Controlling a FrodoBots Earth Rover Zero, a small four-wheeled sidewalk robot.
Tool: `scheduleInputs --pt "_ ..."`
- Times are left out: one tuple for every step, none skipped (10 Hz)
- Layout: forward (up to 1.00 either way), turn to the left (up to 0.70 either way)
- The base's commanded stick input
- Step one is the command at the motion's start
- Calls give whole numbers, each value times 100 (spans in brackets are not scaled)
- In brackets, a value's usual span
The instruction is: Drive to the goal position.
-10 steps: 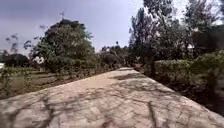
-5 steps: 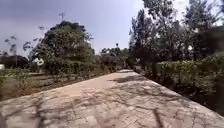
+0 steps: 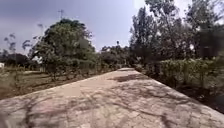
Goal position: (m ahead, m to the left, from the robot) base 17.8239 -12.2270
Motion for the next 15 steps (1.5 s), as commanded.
scheduleInputs --pt "50 0" --pt "50 0" --pt "50 0" --pt "50 0" --pt "50 0" --pt "50 0" --pt "50 0" --pt "50 0" --pt "50 0" --pt "50 0" --pt "50 0" --pt "50 0" --pt "50 0" --pt "50 0" --pt "50 0"
